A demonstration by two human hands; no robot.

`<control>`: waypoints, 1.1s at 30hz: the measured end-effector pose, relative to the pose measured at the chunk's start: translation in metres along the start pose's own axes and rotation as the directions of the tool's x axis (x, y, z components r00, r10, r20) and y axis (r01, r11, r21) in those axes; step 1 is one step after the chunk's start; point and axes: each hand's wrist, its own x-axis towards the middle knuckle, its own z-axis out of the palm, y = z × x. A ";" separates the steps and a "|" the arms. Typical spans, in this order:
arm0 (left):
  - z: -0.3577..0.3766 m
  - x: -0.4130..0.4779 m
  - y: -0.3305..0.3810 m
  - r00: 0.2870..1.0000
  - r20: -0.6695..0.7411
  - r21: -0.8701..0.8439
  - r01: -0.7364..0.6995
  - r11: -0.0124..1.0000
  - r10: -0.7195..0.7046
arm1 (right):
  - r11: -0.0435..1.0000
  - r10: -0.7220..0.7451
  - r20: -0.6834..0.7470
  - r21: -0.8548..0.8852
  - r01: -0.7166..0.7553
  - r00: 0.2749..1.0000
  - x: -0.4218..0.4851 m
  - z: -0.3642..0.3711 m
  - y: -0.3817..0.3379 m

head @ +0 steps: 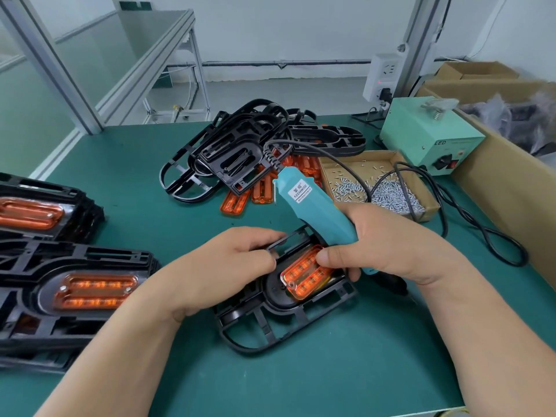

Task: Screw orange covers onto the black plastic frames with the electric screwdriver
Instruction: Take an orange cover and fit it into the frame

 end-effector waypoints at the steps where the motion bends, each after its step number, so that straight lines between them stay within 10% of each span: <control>1: 0.001 0.000 0.000 1.000 -0.004 -0.018 0.003 1.000 -0.003 | 1.000 0.001 0.002 -0.018 -0.001 1.000 0.000 0.001 0.000; 33: 0.006 0.003 -0.001 0.991 -0.122 0.293 -0.015 0.956 0.053 | 0.973 0.002 -0.036 -0.230 -0.010 0.999 0.005 0.011 0.003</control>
